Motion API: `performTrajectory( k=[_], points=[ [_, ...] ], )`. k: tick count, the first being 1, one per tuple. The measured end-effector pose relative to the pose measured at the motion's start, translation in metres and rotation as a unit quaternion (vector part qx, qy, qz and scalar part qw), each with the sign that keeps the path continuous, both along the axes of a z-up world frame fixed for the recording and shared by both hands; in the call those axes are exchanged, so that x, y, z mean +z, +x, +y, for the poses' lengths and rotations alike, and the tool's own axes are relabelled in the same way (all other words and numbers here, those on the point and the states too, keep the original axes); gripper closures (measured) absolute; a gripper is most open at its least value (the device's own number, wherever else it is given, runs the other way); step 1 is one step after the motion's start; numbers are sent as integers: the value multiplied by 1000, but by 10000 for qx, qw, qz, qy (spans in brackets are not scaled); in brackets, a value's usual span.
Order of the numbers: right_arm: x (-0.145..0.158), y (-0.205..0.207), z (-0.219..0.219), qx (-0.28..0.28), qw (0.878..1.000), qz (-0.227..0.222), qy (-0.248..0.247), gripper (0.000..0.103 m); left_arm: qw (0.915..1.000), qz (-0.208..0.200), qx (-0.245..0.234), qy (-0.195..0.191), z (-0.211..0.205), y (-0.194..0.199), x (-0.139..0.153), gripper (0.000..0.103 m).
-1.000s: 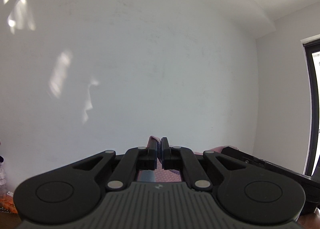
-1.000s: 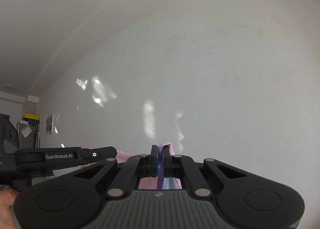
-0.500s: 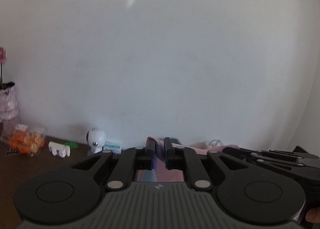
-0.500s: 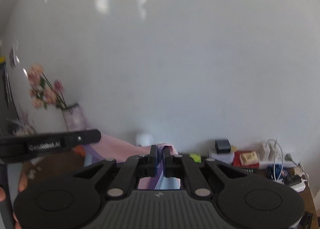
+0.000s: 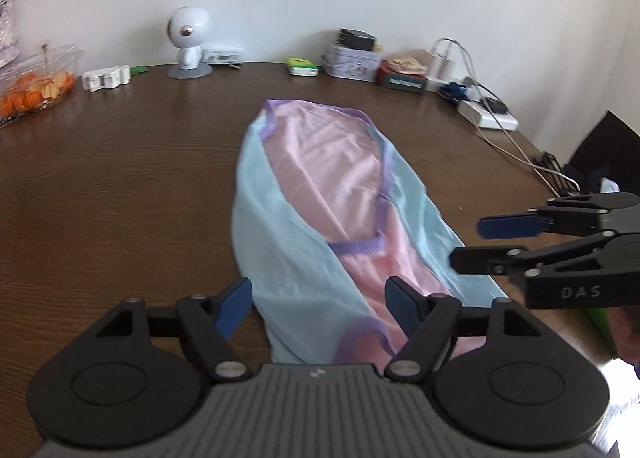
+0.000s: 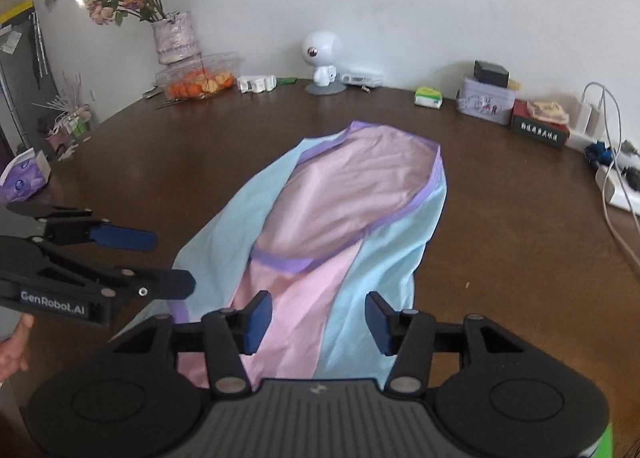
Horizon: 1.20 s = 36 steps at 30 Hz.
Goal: Fold clothes
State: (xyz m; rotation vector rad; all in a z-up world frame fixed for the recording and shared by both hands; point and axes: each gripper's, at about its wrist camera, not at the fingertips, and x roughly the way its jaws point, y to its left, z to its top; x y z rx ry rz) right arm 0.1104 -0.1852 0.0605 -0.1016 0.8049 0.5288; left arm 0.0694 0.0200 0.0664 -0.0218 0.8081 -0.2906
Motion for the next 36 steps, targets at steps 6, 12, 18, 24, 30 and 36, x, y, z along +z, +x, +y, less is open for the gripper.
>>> performTrajectory(
  k=[6,12,18,24,30,36],
  points=[
    [-25,-20,5,-188,9996,178,150,58,9992,214,-51,337,-12,14,-26,86],
    [-35,-28,16,-305,9993,-130,-143,99,9925,19,1041,-633,54,14,-19,98],
    [-28,-18,-3,-923,9950,-109,363,100,9646,186,2422,-1027,112,4,-30,92],
    [-12,-11,12,-336,9984,-202,406,44,9730,-612,2180,-437,90,-7,-2,28],
    [-31,36,53,-235,9997,-53,-56,69,9959,-145,815,366,35,64,-18,43],
    [-34,44,40,-546,9979,9,354,101,9957,141,911,-112,50,91,-21,101]
  ],
)
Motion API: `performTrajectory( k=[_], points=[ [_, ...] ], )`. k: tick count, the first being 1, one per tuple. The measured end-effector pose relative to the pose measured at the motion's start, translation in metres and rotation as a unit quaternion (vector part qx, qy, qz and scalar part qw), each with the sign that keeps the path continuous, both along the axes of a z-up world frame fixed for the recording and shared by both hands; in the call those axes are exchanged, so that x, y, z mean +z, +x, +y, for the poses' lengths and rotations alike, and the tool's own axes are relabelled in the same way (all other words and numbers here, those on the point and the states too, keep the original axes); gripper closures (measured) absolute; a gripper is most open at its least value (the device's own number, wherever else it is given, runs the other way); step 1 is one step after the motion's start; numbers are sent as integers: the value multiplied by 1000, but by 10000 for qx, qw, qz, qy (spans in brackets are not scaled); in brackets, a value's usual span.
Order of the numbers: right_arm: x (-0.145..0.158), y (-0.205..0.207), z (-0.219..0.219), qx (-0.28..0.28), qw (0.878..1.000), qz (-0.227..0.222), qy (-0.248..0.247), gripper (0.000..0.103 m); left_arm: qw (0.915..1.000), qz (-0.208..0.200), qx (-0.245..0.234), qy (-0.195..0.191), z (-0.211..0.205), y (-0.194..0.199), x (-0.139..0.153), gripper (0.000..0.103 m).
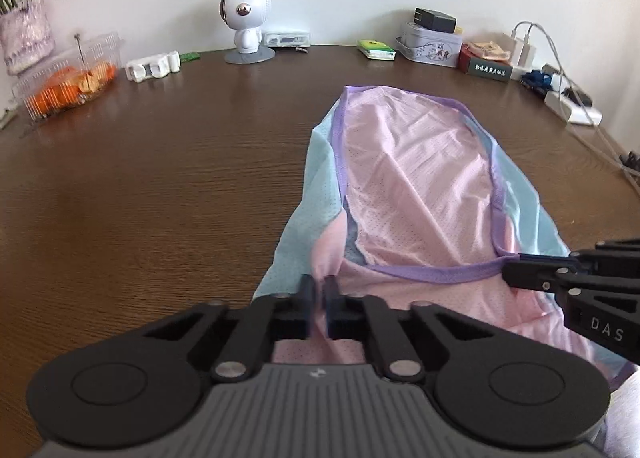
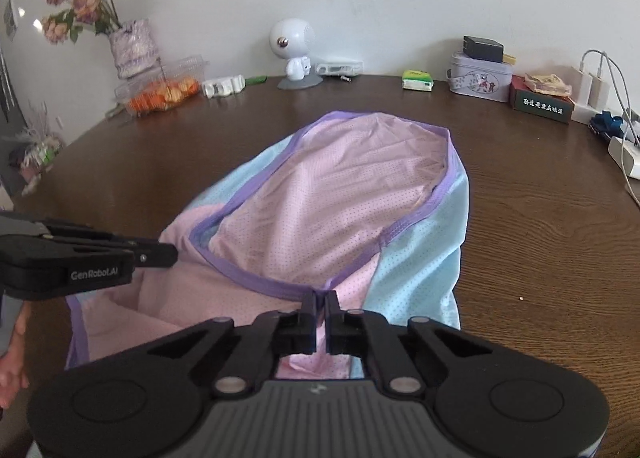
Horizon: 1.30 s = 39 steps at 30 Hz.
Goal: Fold clothes
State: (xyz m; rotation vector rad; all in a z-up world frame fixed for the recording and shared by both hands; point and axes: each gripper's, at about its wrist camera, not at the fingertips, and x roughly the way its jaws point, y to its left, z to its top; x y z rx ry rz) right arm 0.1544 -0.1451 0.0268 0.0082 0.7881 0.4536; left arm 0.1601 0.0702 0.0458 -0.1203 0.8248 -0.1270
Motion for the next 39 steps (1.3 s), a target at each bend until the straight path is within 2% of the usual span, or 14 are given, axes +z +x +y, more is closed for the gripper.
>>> performTrajectory(
  k=[2,6,8,9,10,13,15,17,21,25,28,30,34,39],
  points=[
    [11,2,-3,-157,9995,-236,99,101,9984,-206,160,-511,14,2,9,101],
    [30,21,3,-272,9976,-629,138,101,9957,-448,471,-662,23,20,20,100],
    [25,44,10,-391,9968,-698,3,100,9936,-485,741,-701,27,33,18,84],
    [20,57,14,-459,9966,-671,-110,98,9931,-442,821,-714,30,36,16,68],
    [17,64,14,-552,9964,-610,-216,96,9928,-344,868,-750,34,33,16,66],
    [24,52,3,-521,9961,-676,-222,91,9937,-384,426,-966,42,-8,27,54],
    [36,16,-10,-135,9978,-656,30,73,9944,-406,-13,-973,38,-51,32,40],
    [36,-24,-15,488,9977,-282,379,71,9952,-270,-455,-820,26,-81,28,37],
    [14,-90,-1,1183,9926,208,199,76,9935,266,-925,-600,-6,-106,3,40],
    [0,-115,6,954,9951,252,70,76,9938,436,-910,-464,-19,-106,-6,74],
    [-3,-124,14,938,9953,111,-209,77,9929,488,-970,-490,-19,-109,-8,89],
    [-5,-129,19,957,9948,4,-334,92,9928,452,-1003,-469,-20,-111,-9,101],
    [-2,-131,22,911,9951,-158,-357,102,9934,228,-832,-750,-18,-110,-4,102],
    [31,-120,6,668,9961,-555,118,103,9874,-281,-550,-1457,-2,-101,26,102]
  ],
)
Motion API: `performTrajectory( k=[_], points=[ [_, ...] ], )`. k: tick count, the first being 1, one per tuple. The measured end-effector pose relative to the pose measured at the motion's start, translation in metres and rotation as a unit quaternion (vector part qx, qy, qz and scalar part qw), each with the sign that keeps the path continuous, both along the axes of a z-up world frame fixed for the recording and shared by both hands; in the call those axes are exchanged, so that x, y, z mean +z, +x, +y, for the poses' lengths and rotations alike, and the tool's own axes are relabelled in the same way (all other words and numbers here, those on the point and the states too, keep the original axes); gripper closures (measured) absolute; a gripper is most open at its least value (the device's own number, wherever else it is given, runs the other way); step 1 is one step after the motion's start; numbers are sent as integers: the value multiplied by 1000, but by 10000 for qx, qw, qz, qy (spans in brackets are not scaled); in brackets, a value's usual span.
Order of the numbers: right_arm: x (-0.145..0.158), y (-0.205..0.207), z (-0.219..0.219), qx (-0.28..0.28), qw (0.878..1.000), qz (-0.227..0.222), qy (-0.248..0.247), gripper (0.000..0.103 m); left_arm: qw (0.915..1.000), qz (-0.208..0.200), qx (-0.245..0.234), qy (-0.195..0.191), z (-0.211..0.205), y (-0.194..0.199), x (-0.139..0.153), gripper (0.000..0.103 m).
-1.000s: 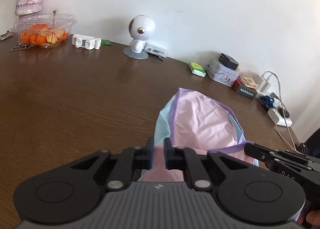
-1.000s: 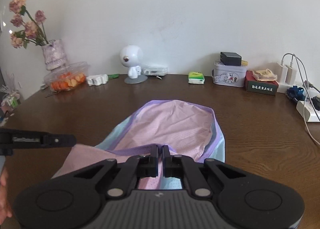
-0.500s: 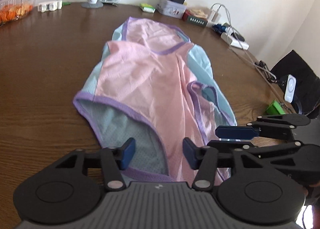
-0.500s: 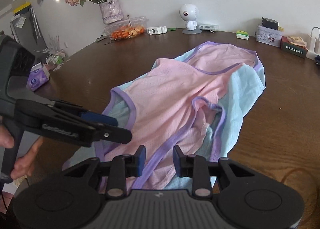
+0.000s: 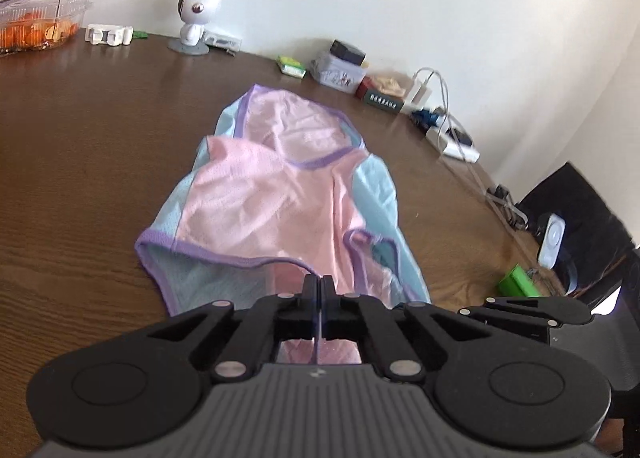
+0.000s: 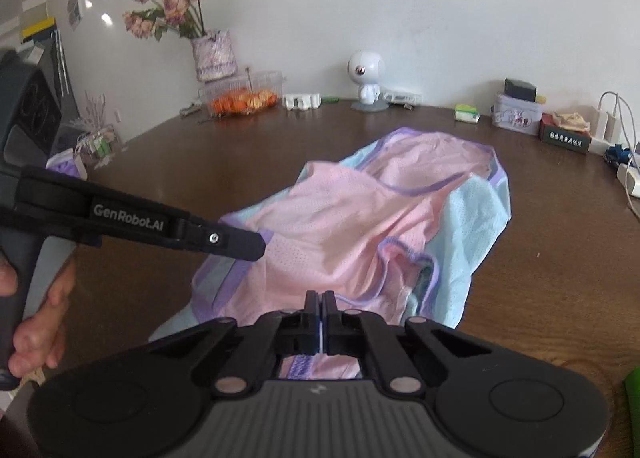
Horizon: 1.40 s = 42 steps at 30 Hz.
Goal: Fold clothes
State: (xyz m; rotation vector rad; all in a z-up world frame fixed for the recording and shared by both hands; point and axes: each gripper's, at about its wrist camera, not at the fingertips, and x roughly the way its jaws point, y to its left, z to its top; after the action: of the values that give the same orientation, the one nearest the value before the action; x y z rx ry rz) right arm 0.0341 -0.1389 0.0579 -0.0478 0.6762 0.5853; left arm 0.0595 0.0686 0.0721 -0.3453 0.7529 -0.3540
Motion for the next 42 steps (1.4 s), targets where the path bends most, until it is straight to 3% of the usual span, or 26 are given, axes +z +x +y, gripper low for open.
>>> performTrajectory(
  k=[3,6,8,10,12,15,18,21,23,26,28,30,32,34,42],
  points=[
    [14,20,-4,-190,9992,-363,38,103,9988,-291,351,-158,5,18,10,101],
    [5,55,-3,-569,9962,-642,-169,101,9988,-281,394,48,6,40,3,95],
    [-4,71,-6,-651,9964,-404,-371,94,9982,-152,565,131,11,39,-1,81],
    [-2,66,-17,-471,9981,-275,-293,94,9988,-213,429,117,23,18,-1,49],
    [6,41,-35,3,9991,-414,-42,63,9978,-512,222,349,33,-20,-1,40],
    [6,-2,-46,832,9952,-480,-162,60,9933,-709,-214,885,25,-64,-7,33],
    [-3,-35,-38,1343,9889,-359,-530,61,9818,-490,-646,1716,2,-86,-22,33],
    [-12,-52,-31,1341,9860,-415,-901,62,9685,-492,-702,2339,-8,-94,-40,33],
    [-19,-55,-29,1199,9870,-382,-1002,64,9640,-411,-563,2568,-7,-93,-49,44],
    [-33,-56,-24,881,9825,-511,-1557,84,9621,-443,-445,2652,-4,-96,-56,63],
    [-37,-61,-24,791,9784,-723,-1768,85,9609,-466,-379,2702,-3,-98,-57,78],
    [-37,-67,-26,696,9760,-826,-1892,85,9601,-489,-310,2734,-2,-102,-58,84],
    [-38,-70,-31,555,9763,-889,-1895,93,9610,-532,-239,2705,-1,-105,-60,88],
    [-40,-72,-36,402,9790,-882,-1796,98,9630,-605,-175,2622,-3,-109,-62,99],
    [-44,-82,-38,76,9764,-794,-2007,98,9637,-724,-10,2571,-8,-129,-54,101]
  ],
)
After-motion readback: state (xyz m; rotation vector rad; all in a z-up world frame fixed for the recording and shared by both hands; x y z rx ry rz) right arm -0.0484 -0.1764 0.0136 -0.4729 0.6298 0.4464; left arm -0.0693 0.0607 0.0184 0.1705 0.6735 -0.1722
